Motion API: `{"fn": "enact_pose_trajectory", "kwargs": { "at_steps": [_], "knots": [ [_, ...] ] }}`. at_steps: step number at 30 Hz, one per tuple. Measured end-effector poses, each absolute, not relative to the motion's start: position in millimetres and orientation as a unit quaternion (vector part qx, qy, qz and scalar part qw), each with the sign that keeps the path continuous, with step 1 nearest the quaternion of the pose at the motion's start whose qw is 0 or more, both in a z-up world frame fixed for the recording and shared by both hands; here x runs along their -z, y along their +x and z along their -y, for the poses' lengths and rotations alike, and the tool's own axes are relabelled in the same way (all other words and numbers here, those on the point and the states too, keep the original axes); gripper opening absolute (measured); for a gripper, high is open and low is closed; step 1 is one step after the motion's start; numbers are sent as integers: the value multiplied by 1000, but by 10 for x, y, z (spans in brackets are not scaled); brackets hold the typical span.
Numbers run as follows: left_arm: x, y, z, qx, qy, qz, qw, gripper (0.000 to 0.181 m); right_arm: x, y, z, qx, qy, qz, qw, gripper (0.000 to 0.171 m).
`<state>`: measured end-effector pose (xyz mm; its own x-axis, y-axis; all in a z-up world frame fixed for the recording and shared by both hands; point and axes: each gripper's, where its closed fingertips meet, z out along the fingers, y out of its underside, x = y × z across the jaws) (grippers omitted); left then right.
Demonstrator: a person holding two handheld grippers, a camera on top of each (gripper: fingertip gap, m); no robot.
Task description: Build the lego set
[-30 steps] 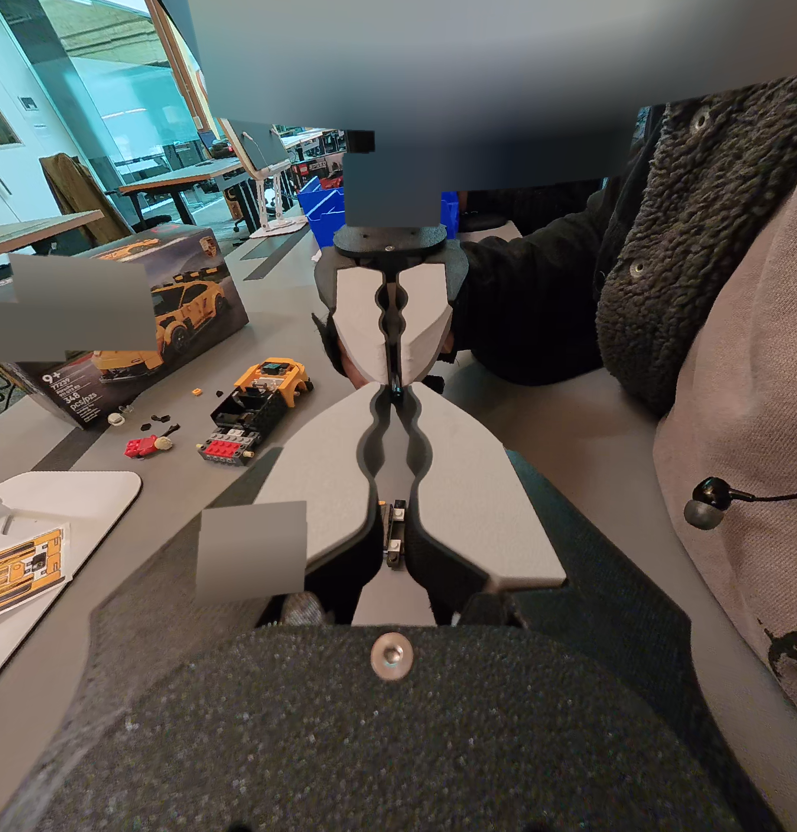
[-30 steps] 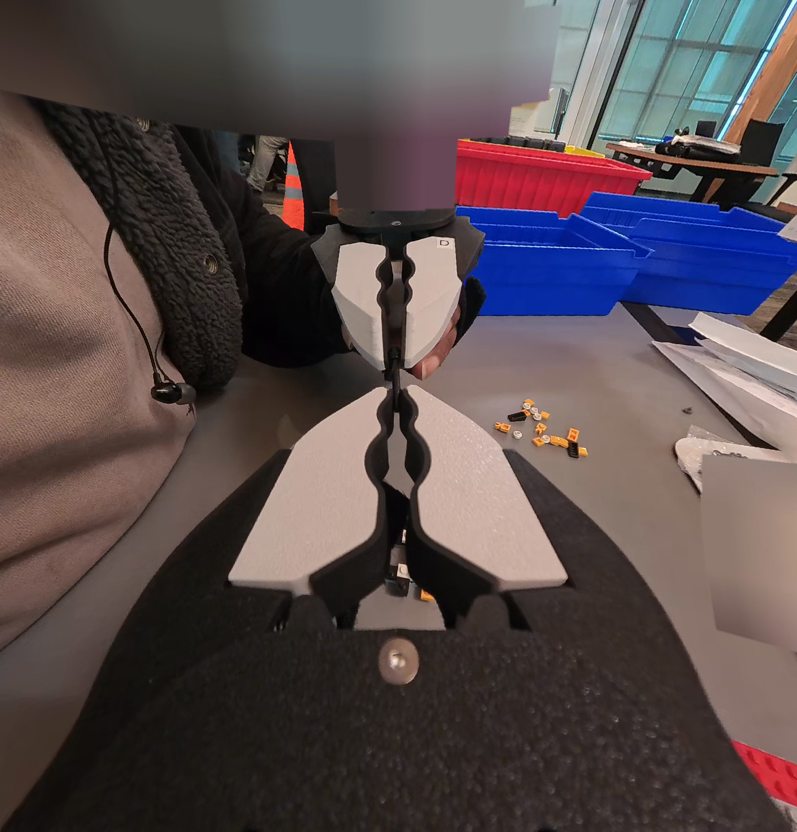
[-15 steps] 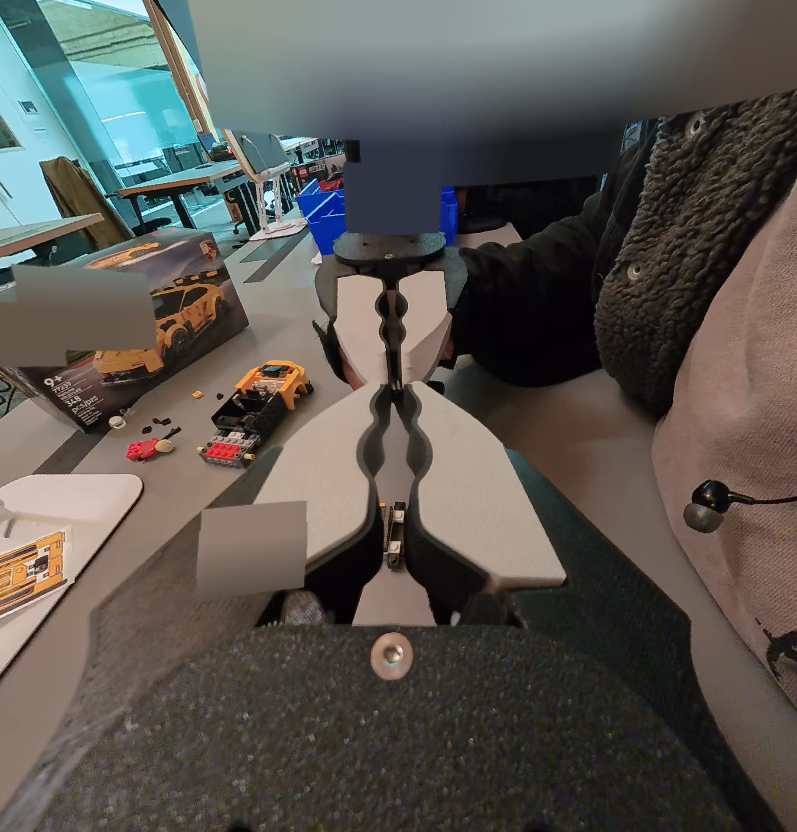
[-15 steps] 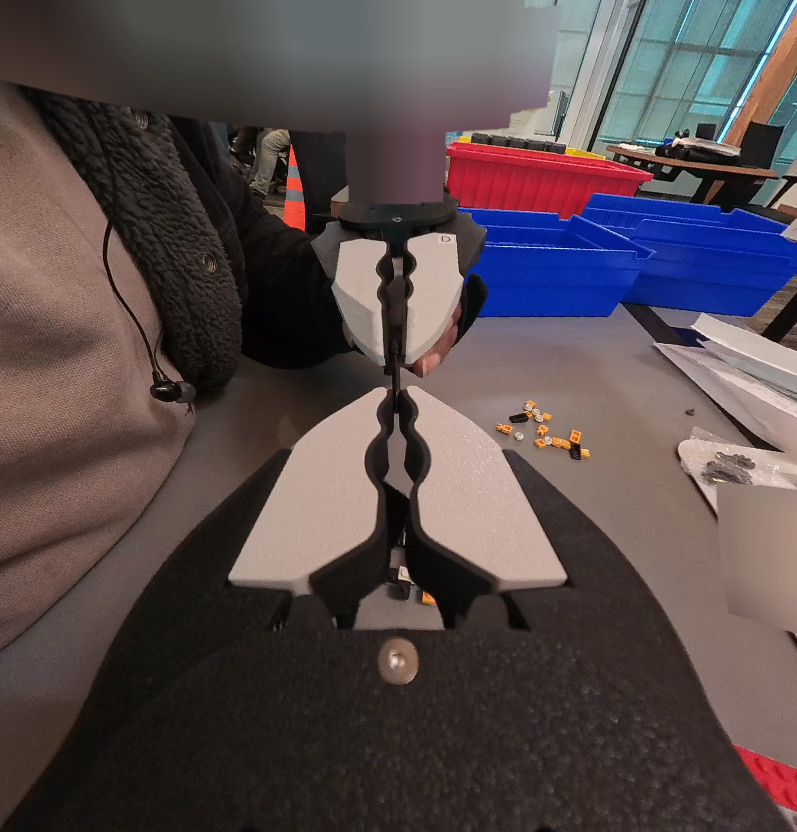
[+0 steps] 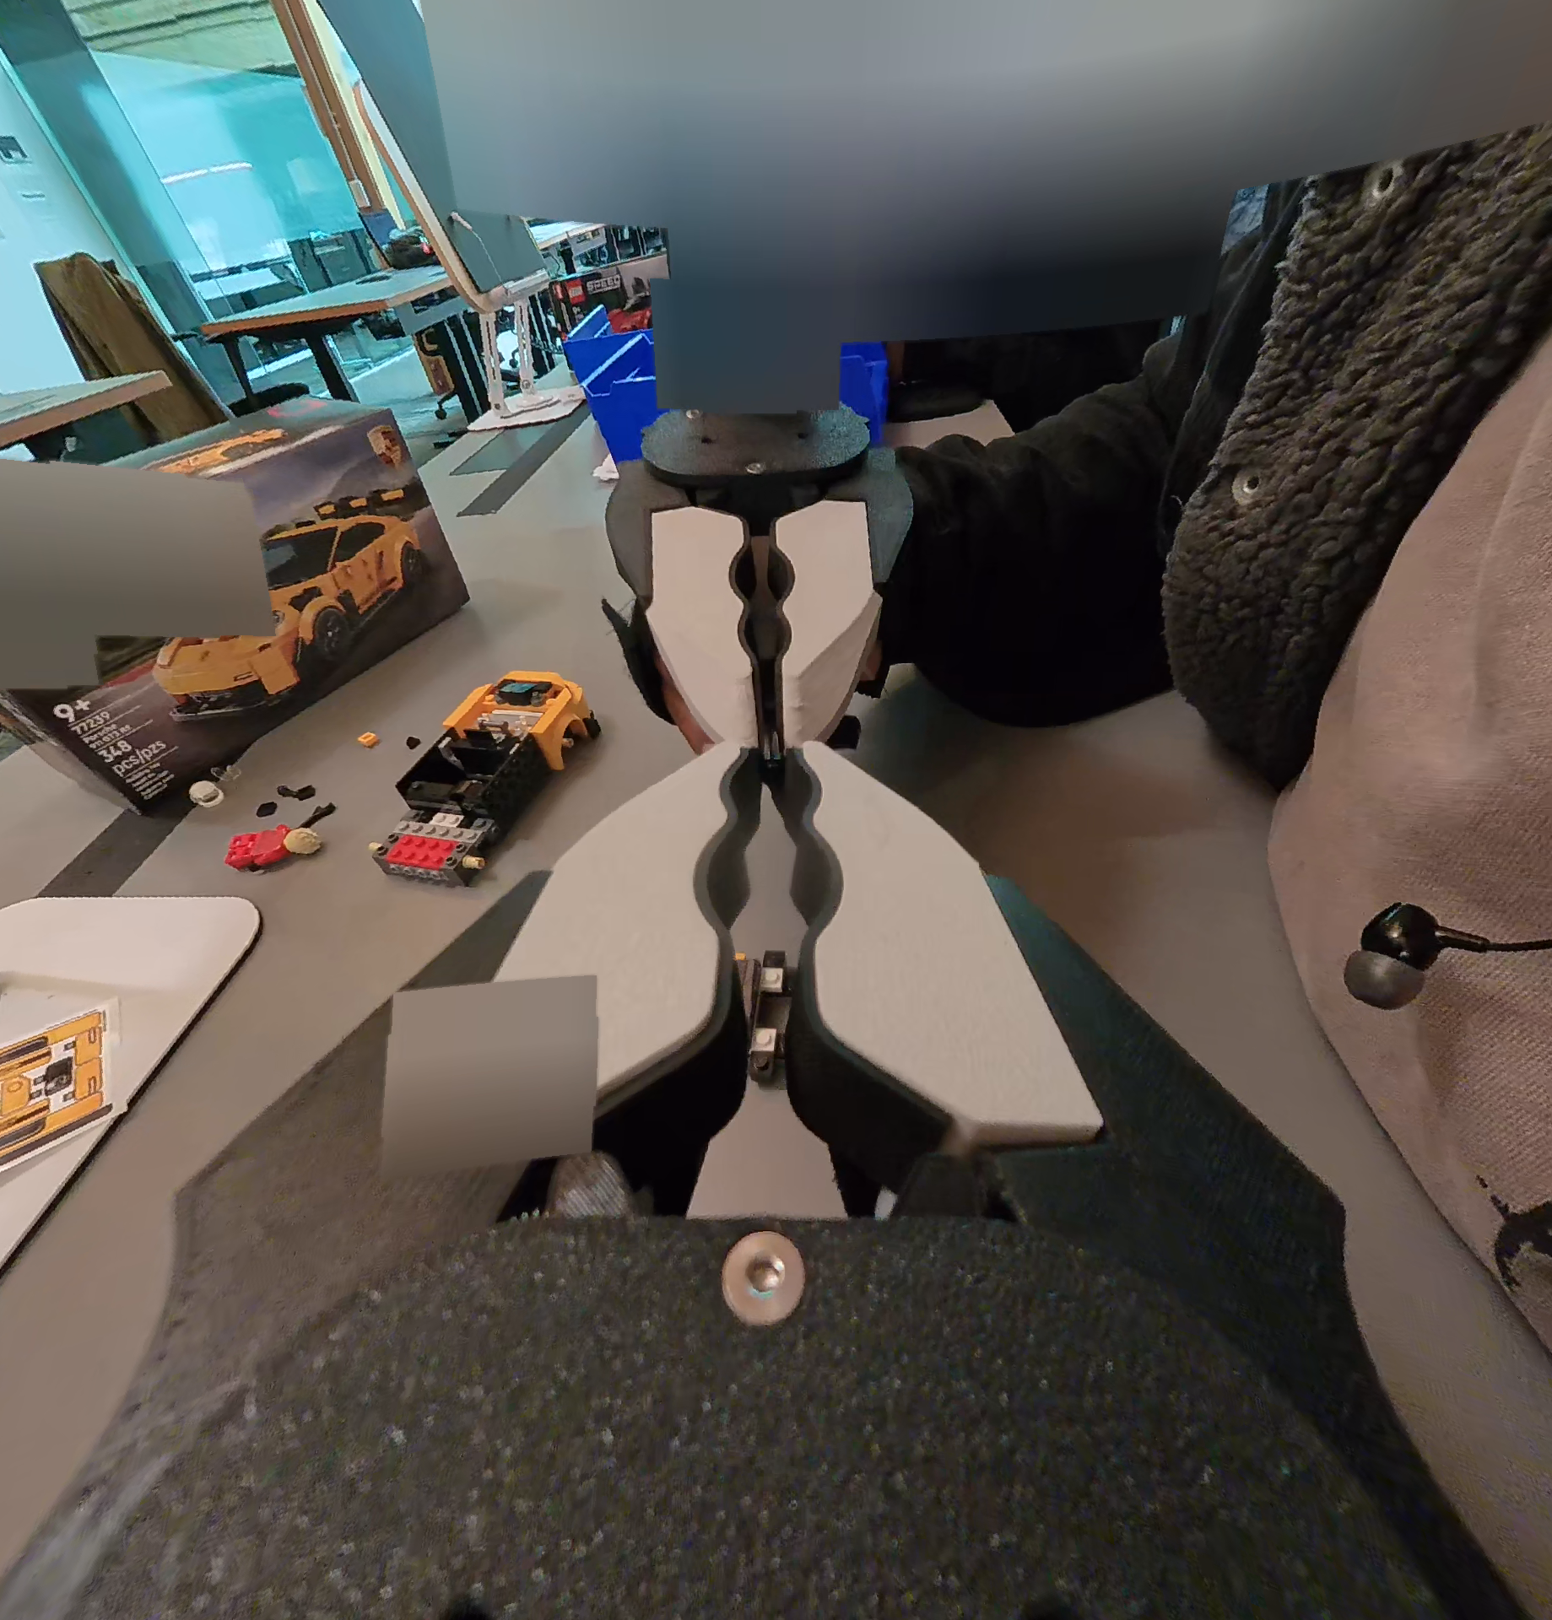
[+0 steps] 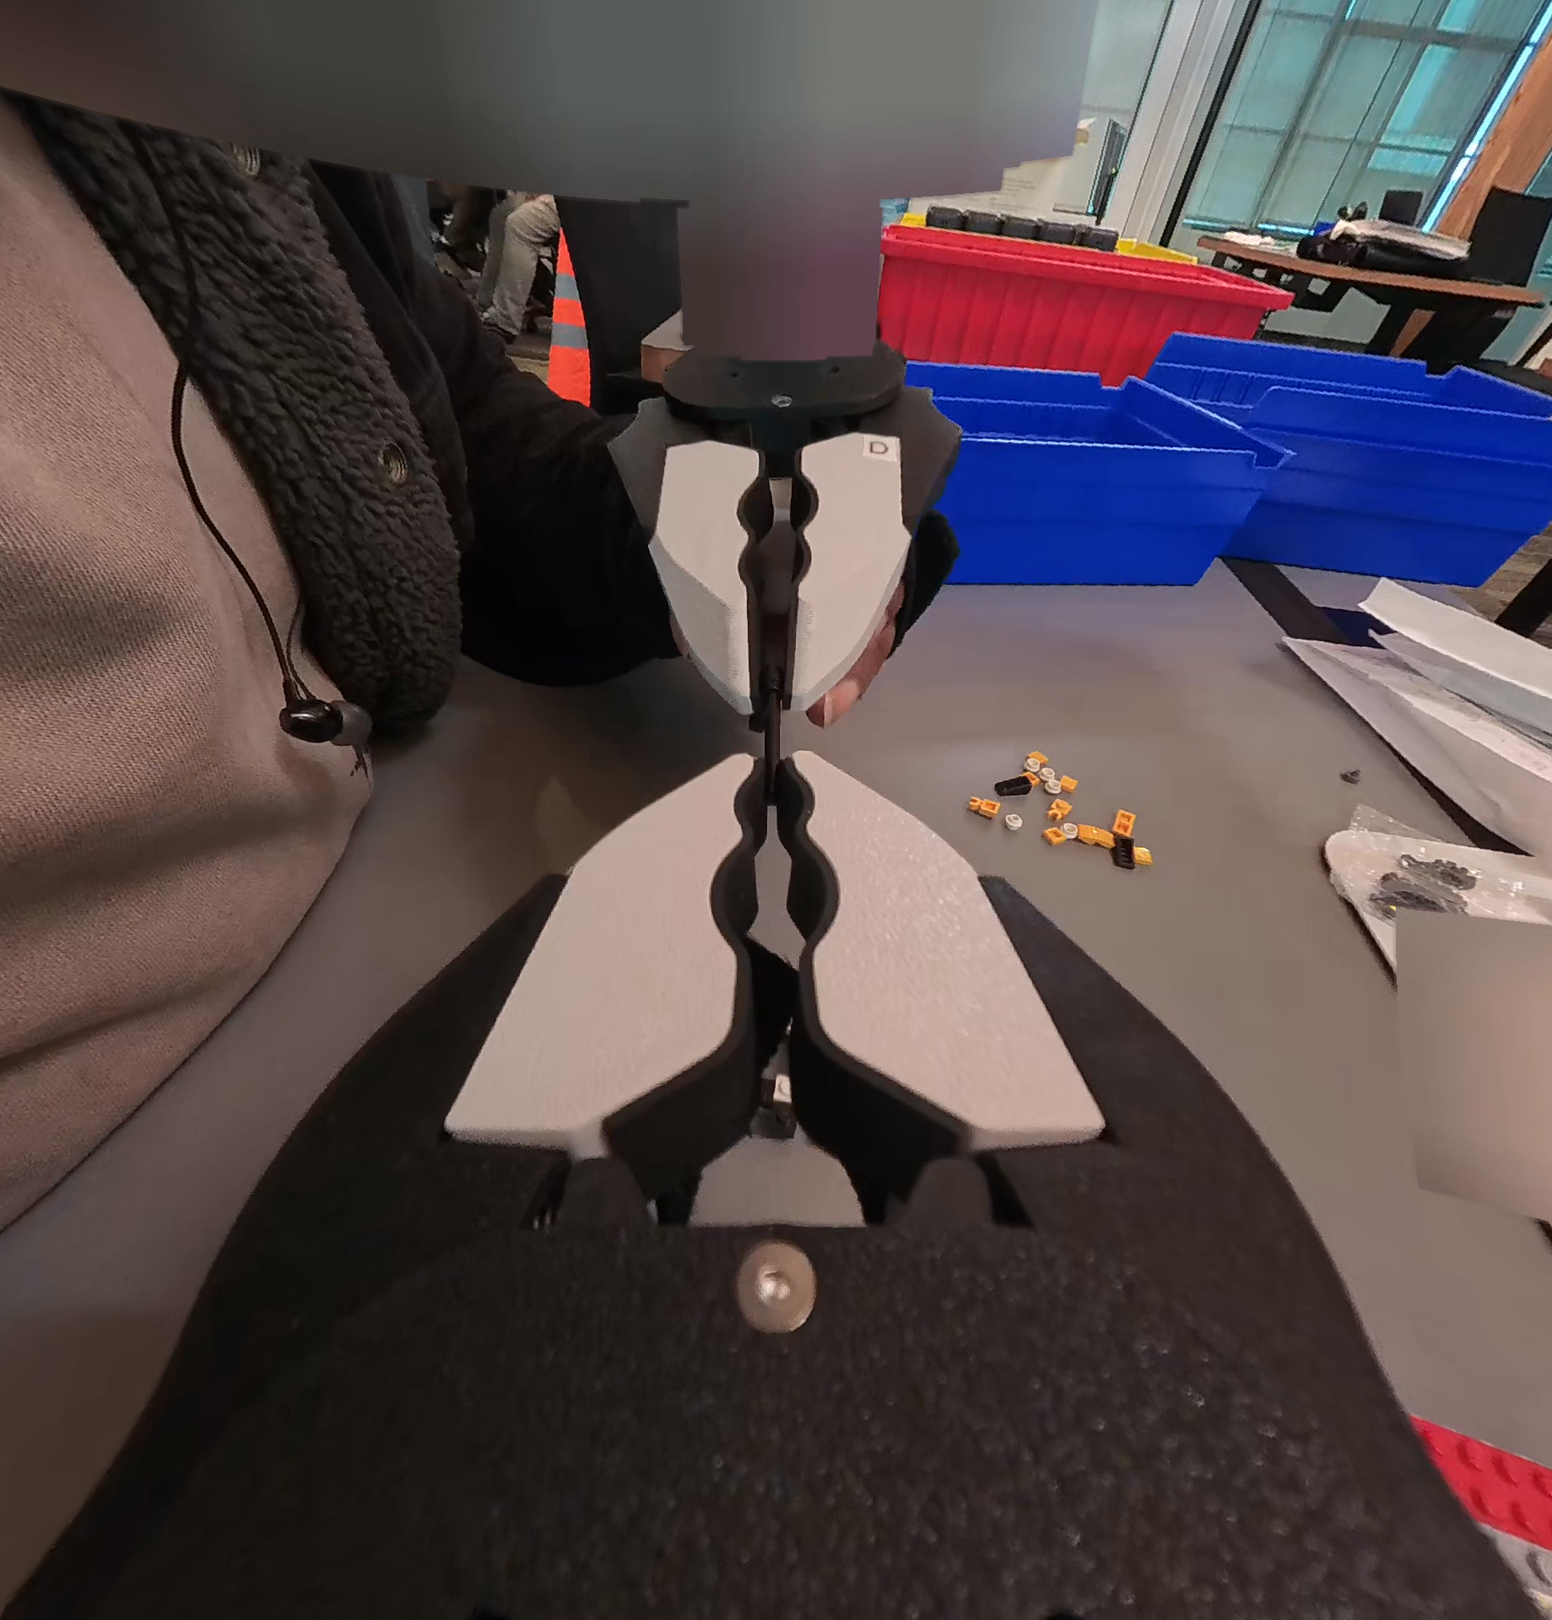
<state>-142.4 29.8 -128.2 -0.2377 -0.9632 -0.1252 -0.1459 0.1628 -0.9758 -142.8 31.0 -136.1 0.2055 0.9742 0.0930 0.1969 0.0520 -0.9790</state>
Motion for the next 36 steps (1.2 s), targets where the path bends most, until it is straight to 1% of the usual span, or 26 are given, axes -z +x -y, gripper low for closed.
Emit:
{"fn": "enact_pose_trajectory", "kwargs": {
  "at_steps": [21, 32, 36],
  "knots": [
    [1292, -1425, -301, 470, -438, -634, 431, 6, 1356, -1442, -315, -369, -577, 510, 520, 2],
    [1290, -1445, -350, 545, -424, -588, 420, 5, 1364, -1441, -368, -344, -595, 505, 522, 4],
    [1318, -1440, -363, 545, -424, -588, 422, 5, 1371, -1437, -374, -340, -595, 506, 523, 2]
  ]
}}
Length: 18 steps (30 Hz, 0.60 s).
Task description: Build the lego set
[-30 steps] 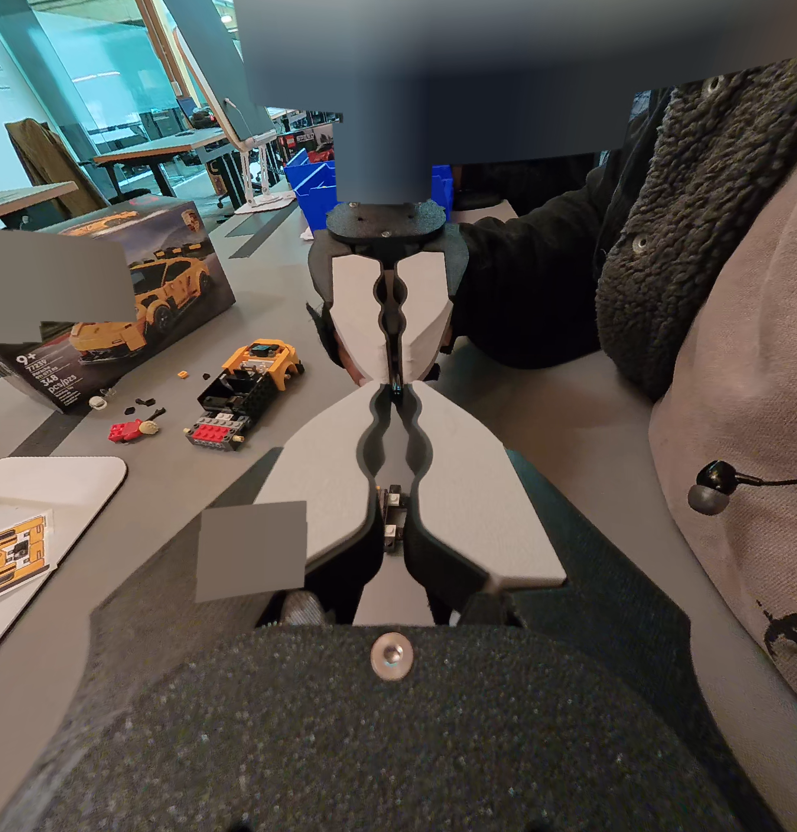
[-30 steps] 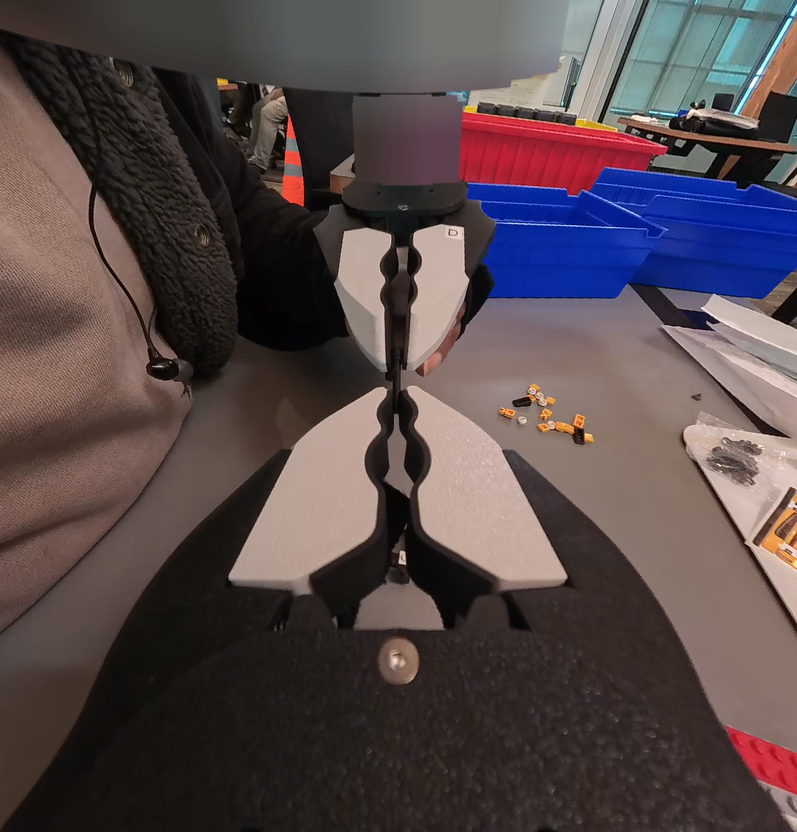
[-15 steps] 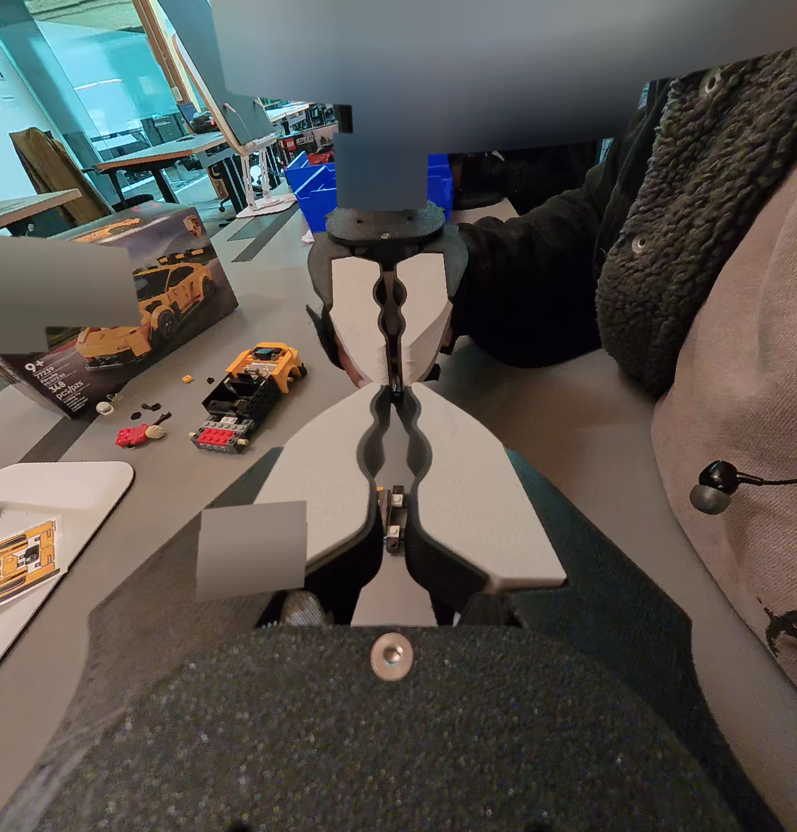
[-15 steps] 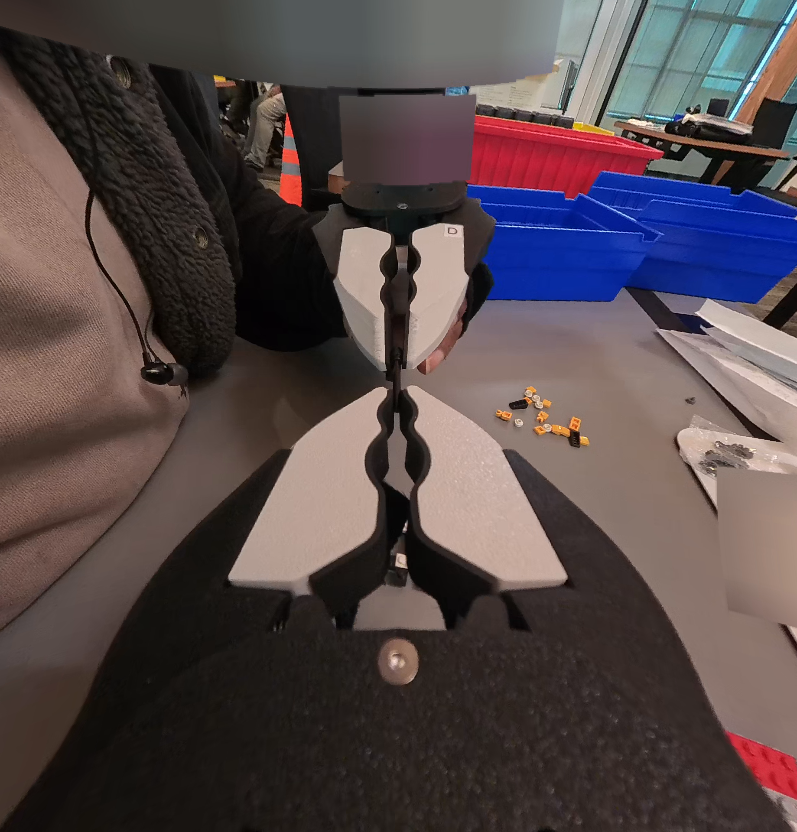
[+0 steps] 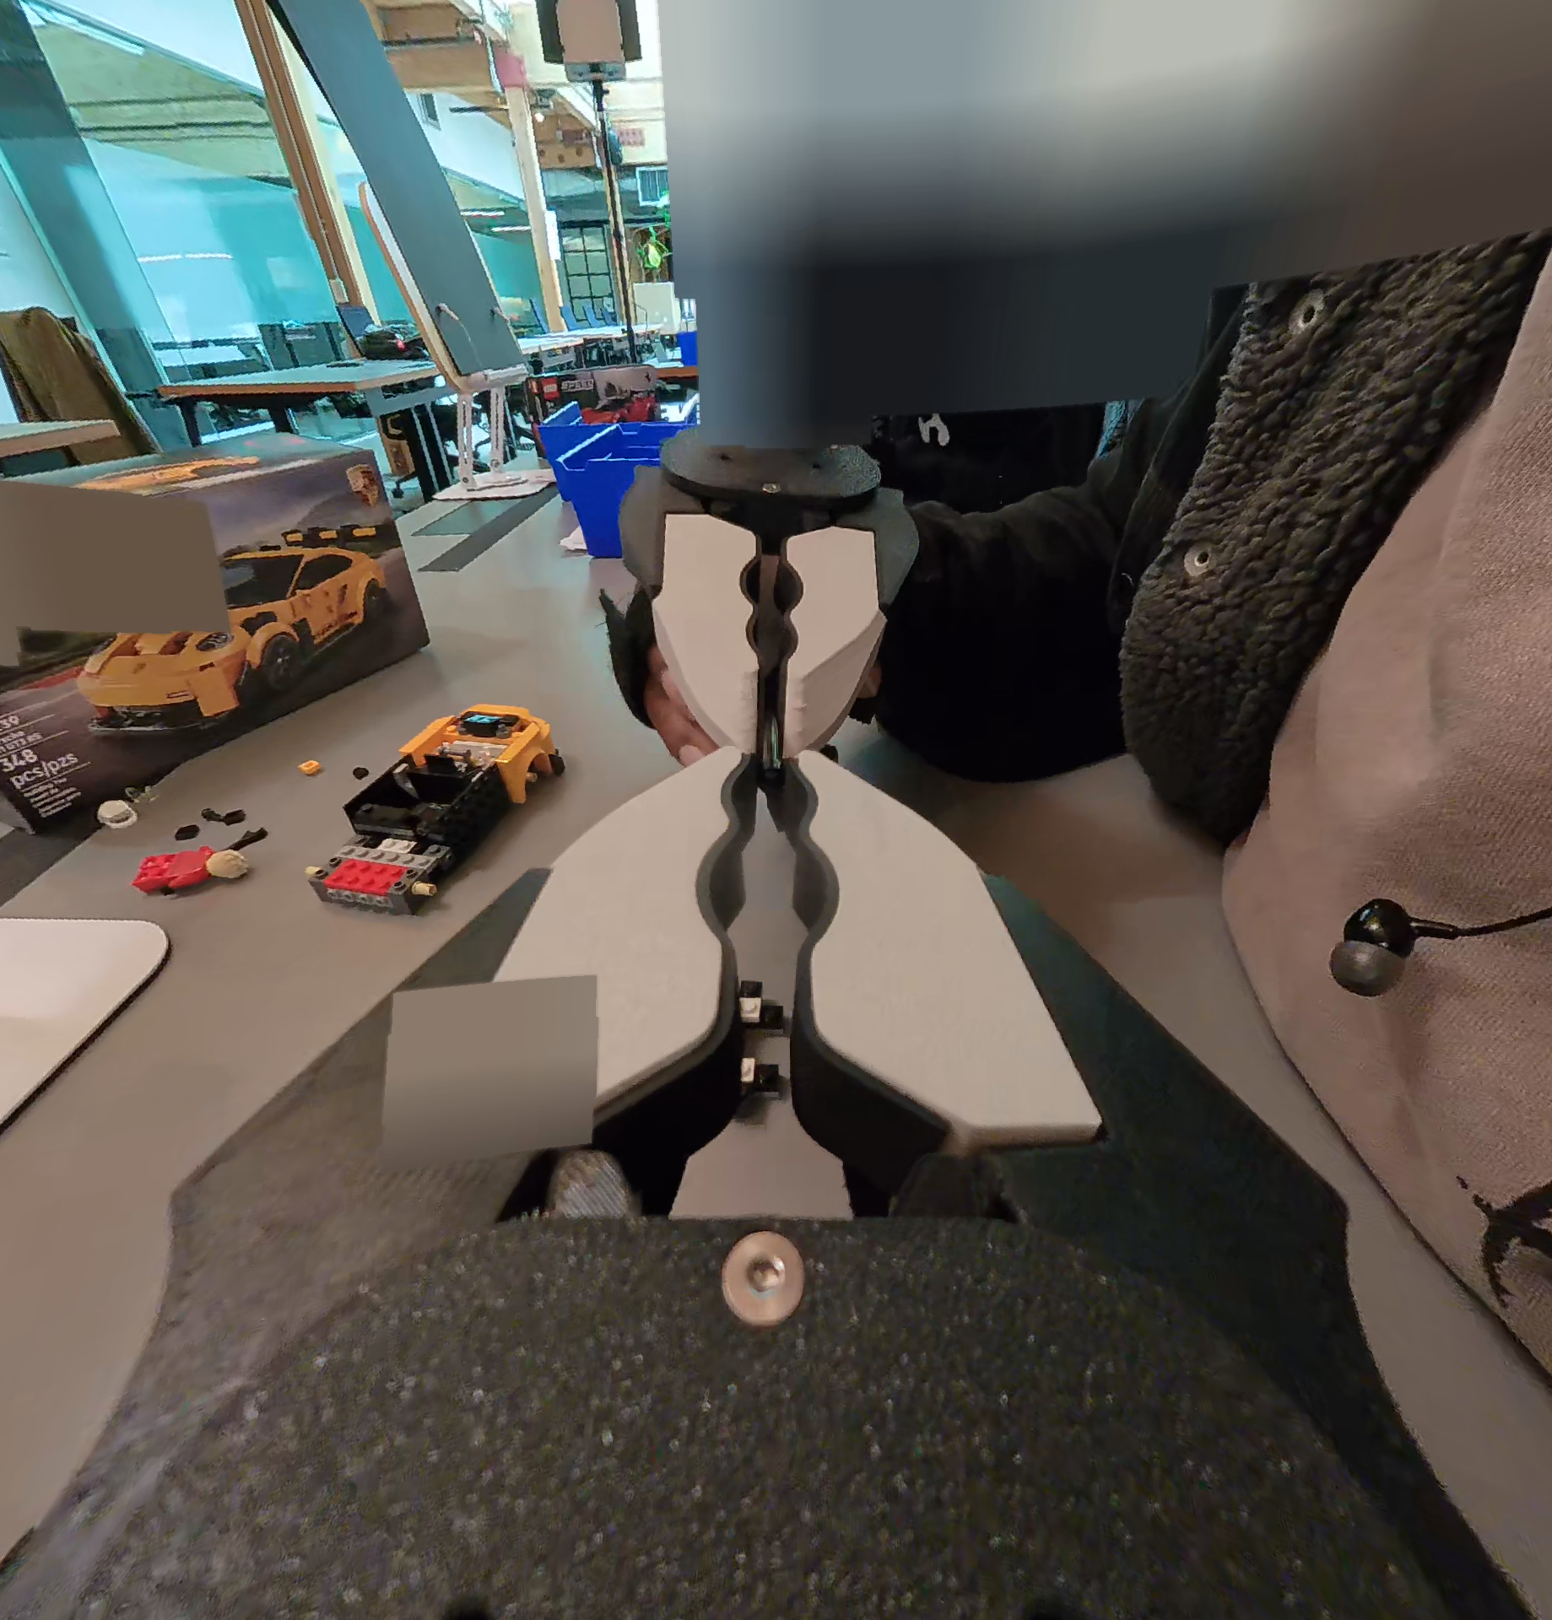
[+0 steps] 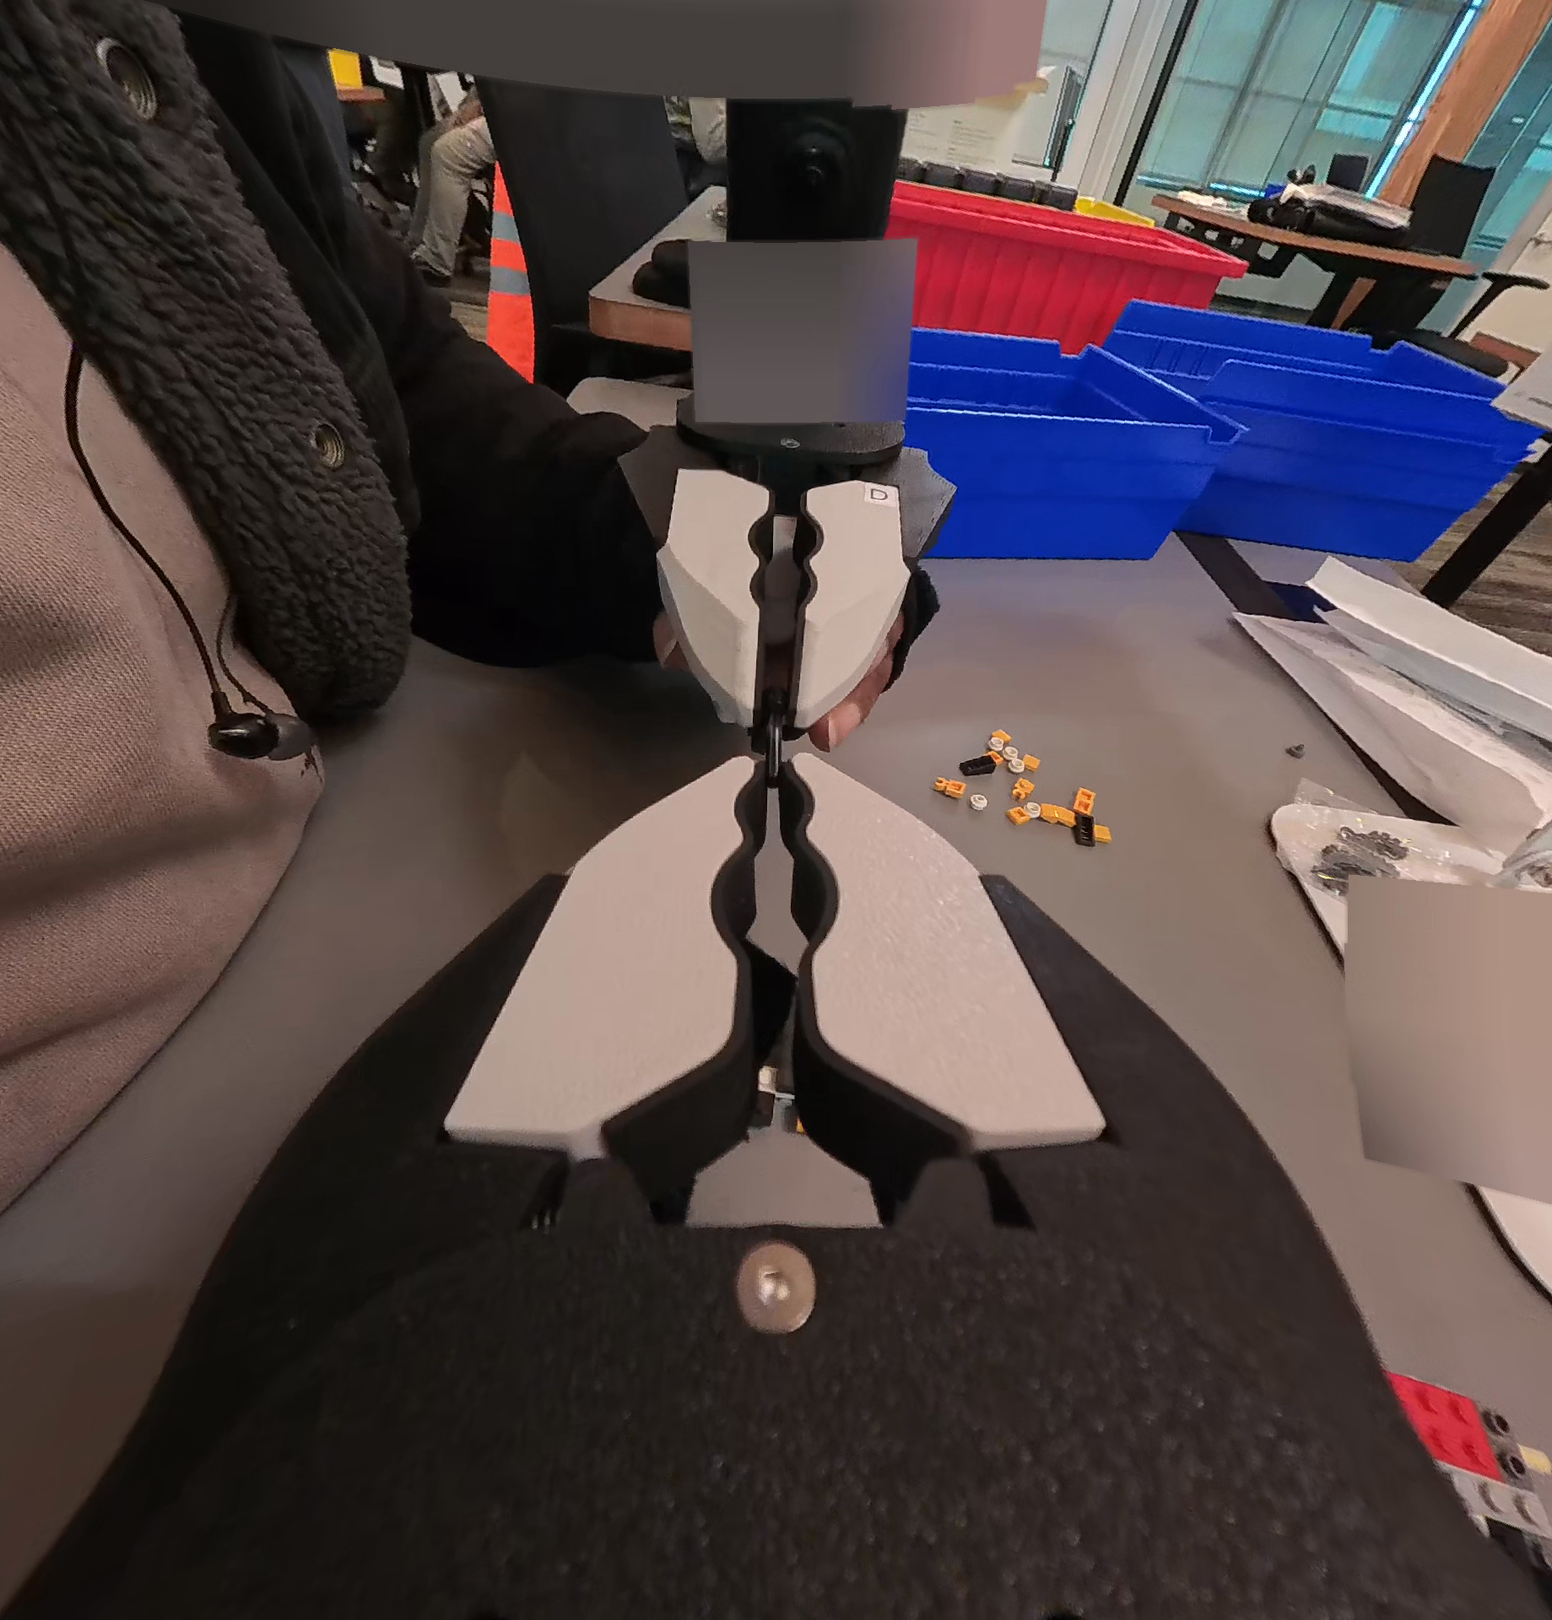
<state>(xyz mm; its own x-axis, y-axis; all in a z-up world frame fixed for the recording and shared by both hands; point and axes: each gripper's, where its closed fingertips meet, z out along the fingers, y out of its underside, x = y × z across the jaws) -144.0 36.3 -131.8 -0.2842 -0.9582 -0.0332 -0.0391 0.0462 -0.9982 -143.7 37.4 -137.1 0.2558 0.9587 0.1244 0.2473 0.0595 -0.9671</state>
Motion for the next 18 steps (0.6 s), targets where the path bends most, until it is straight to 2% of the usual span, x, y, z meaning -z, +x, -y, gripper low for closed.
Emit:
{"fn": "enact_pose_trajectory", "kwargs": {
  "at_steps": [13, 15, 18],
  "knots": [
    [1422, -1416, -428, 514, -450, -600, 416, 6, 1480, -1372, -440, -324, -618, 509, 504, 3],
    [1454, -1428, -527, 507, -470, -592, 415, 6, 1596, -1249, -565, -305, -648, 495, 491, 12],
    [1636, -1447, -774, 480, -538, -573, 390, 5, 1933, -1037, -807, -246, -715, 472, 453, 14]
  ]
}}
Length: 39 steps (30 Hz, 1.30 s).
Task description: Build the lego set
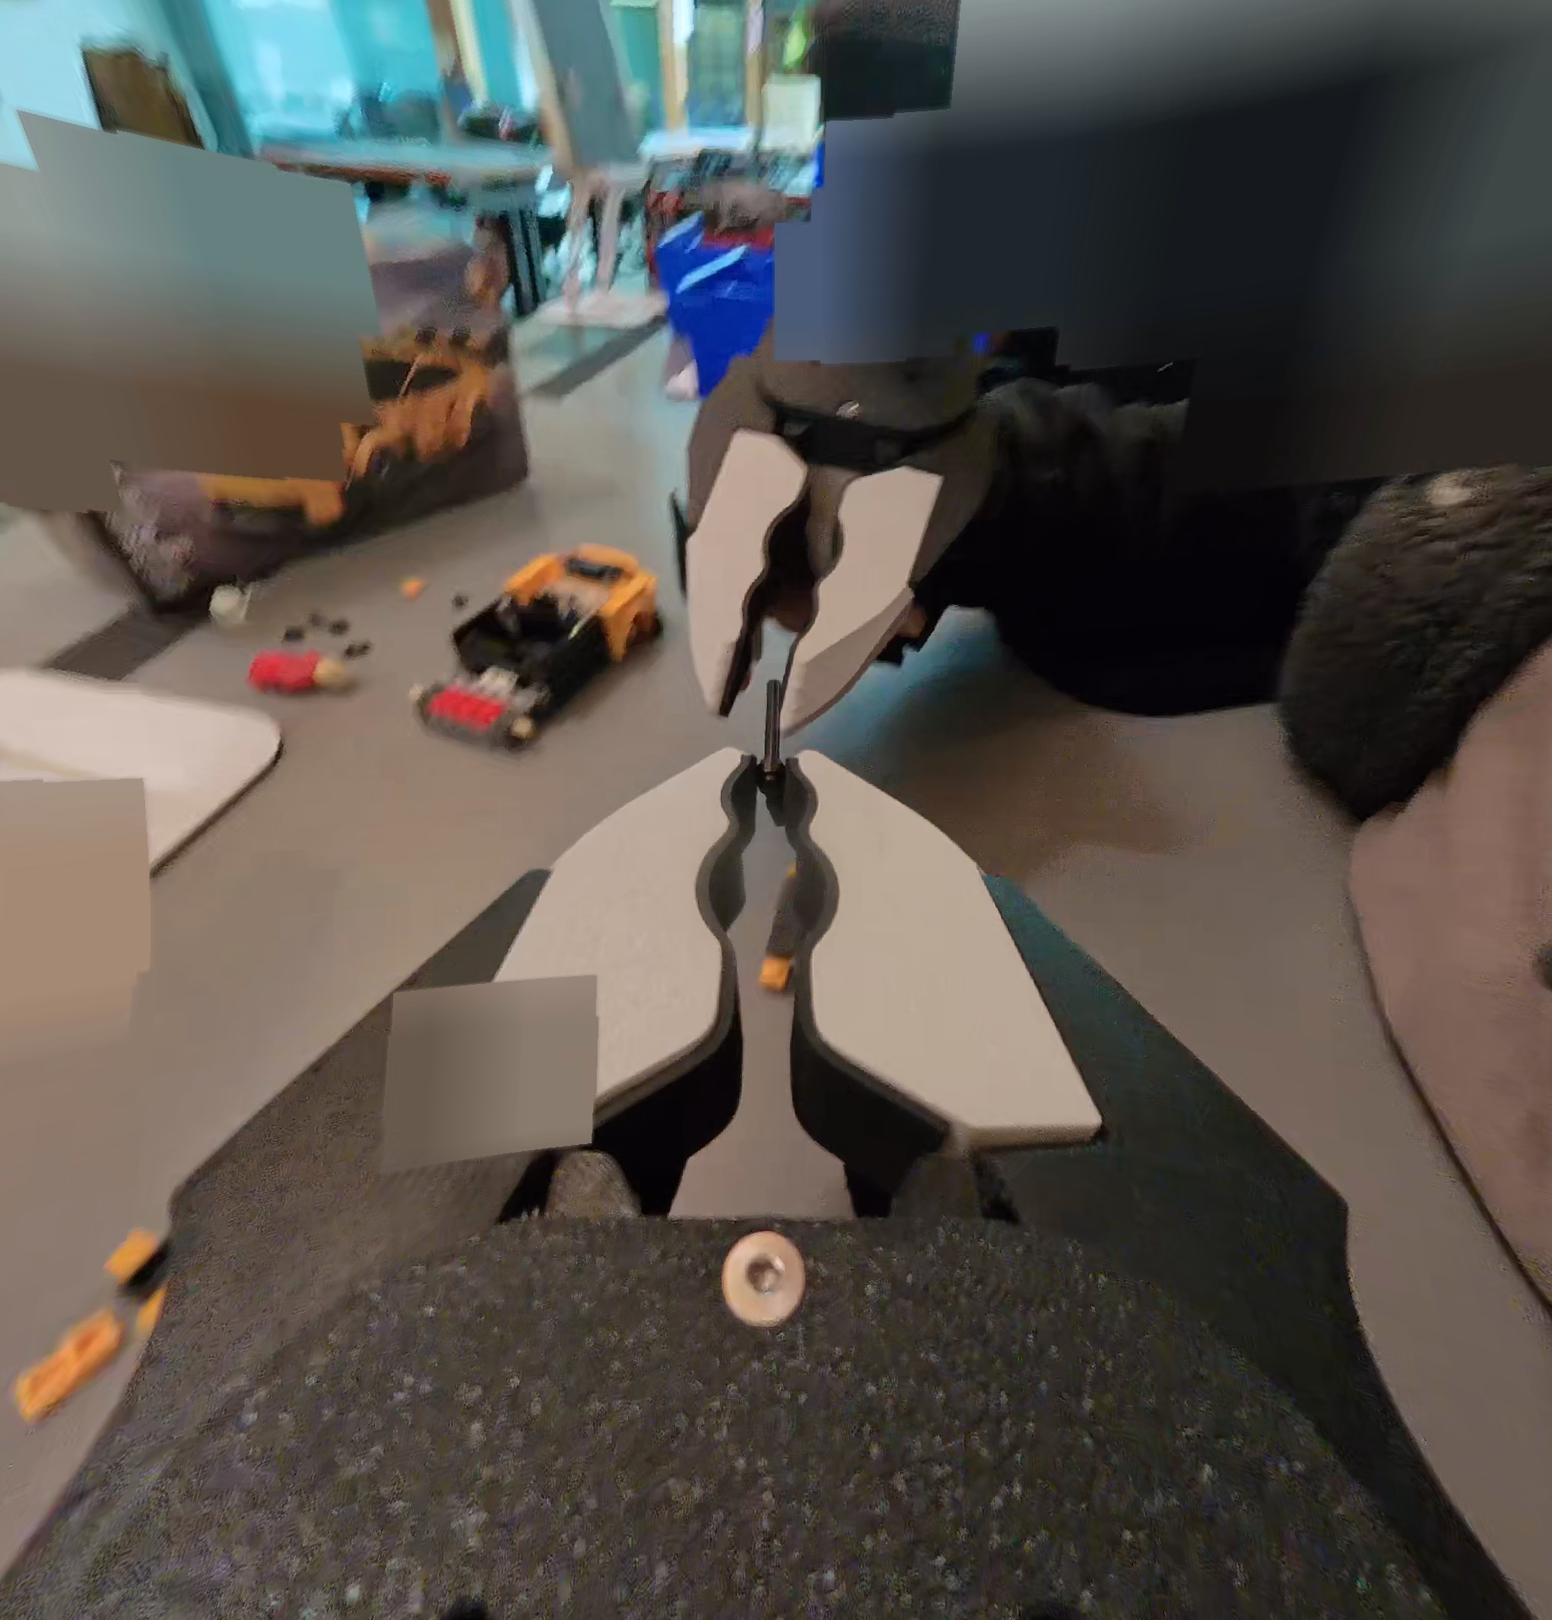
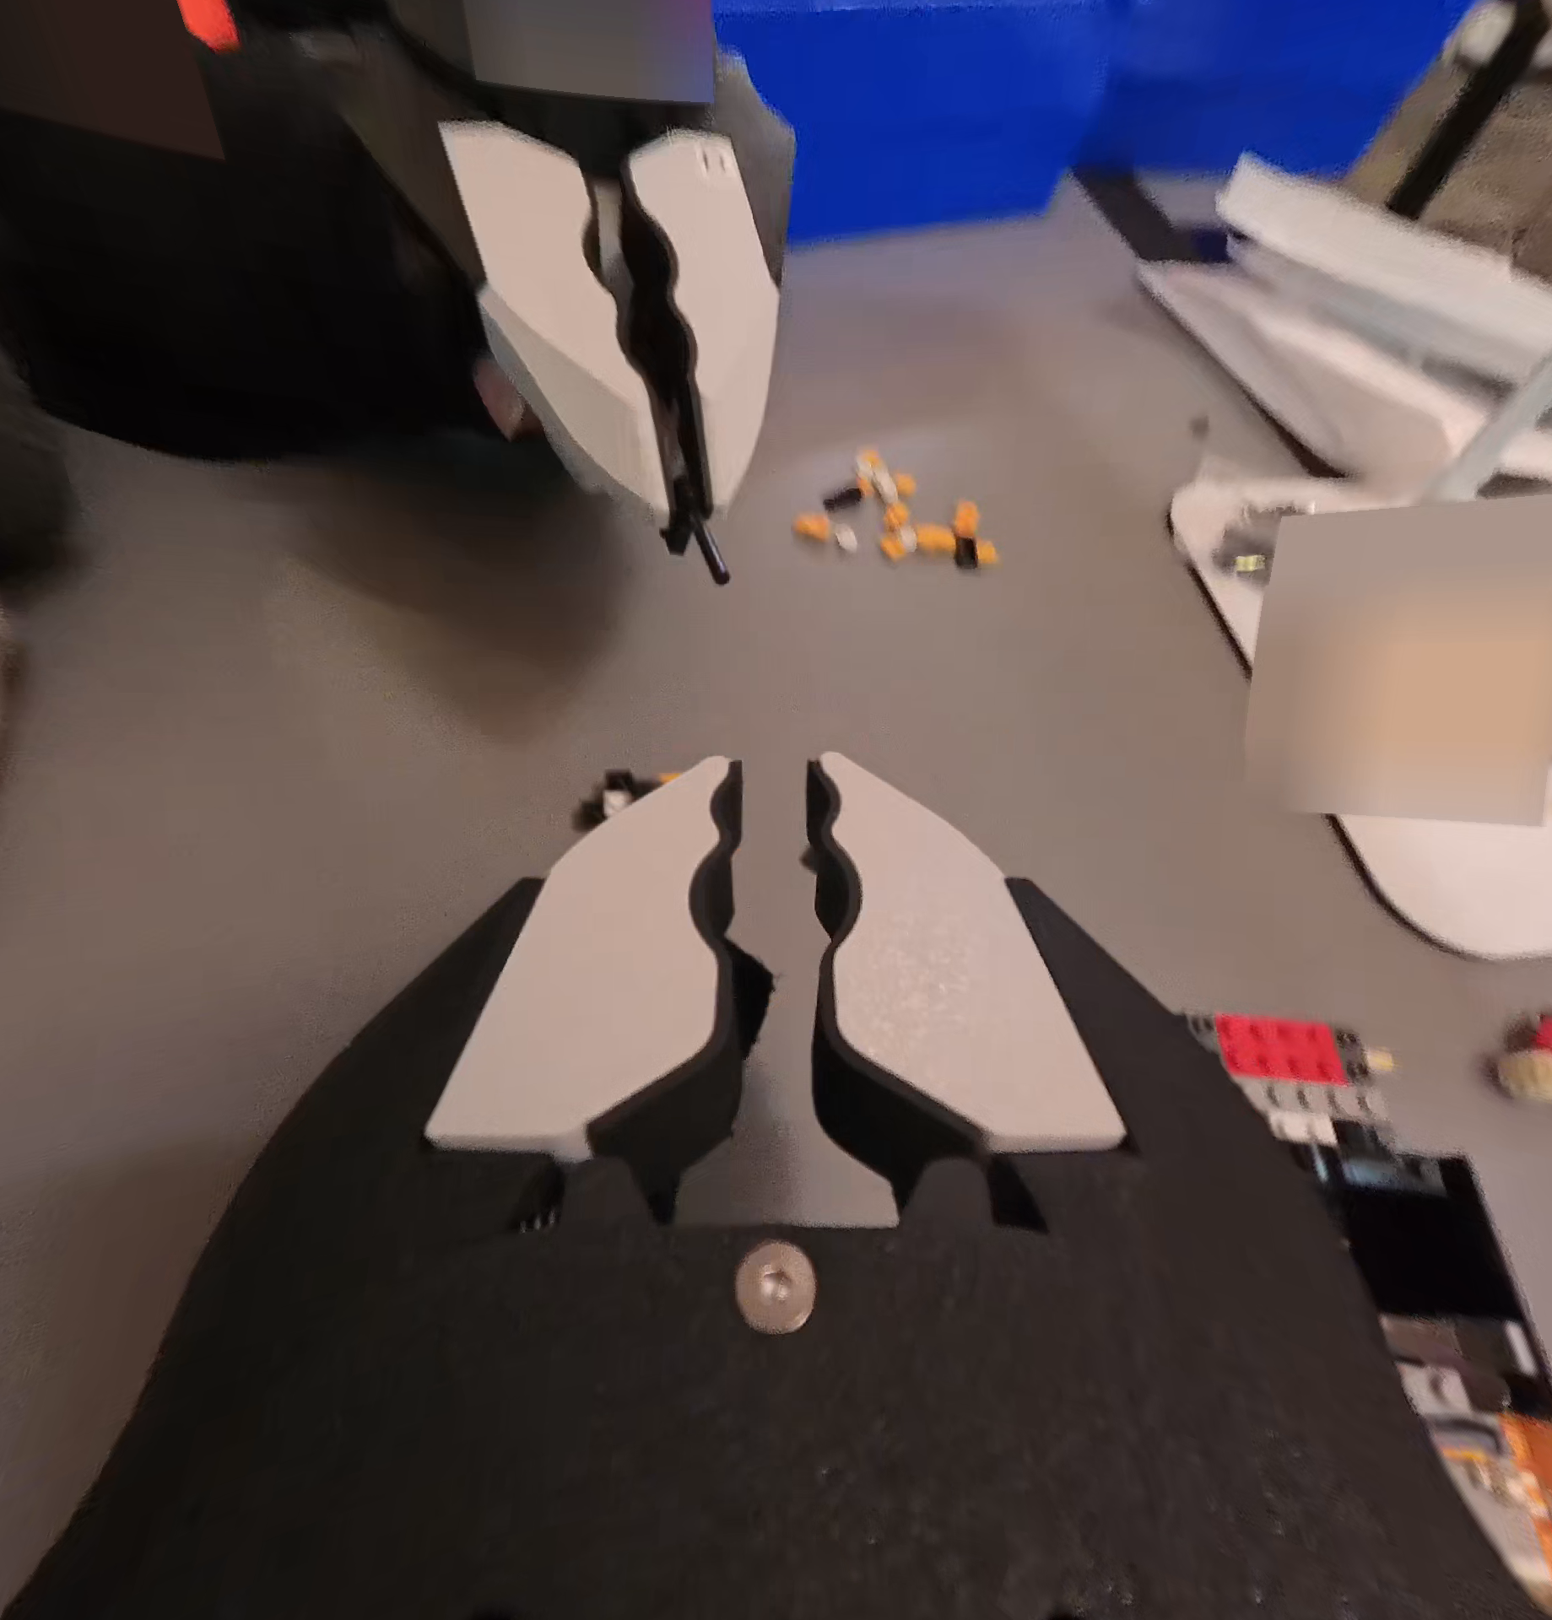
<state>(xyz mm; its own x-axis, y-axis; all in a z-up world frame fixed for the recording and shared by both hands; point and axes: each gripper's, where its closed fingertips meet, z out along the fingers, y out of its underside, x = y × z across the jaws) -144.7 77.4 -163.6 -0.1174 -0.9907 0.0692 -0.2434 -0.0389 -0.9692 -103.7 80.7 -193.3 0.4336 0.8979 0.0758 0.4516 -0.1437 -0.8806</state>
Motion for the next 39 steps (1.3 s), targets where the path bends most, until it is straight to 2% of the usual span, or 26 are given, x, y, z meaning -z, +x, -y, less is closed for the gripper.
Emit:
{"fn": "enact_pose_trajectory", "kwargs": {
  "at_steps": [5, 8, 15, 21, 28, 33, 39],
  "knots": [
    [2201, -1475, -871, 455, -673, -535, 231, 5, 2391, -955, -905, -178, -766, 480, 389, 17],
    [2297, -1472, -838, 465, -689, -521, 193, 5, 2382, -1008, -903, -178, -759, 485, 396, 18],
    [2164, -1416, -759, 527, -671, -492, 175, 5, 2223, -1274, -746, -211, -705, 522, 432, 20],
    [2055, -1394, -684, 569, -653, -475, 156, 5, 2058, -1308, -737, -202, -676, 528, 474, 4],
    [1943, -1386, -580, 615, -624, -464, 129, 13, 1892, -1397, -617, -196, -632, 557, 501, 3],
    [1871, -1382, -552, 634, -610, -459, 129, 3, 1909, -1425, -578, -190, -625, 571, 498, 3],
    [1792, -1407, -526, 627, -593, -482, 153, 3, 1817, -1446, -567, -184, -613, 569, 517, 3]
  ]
}}
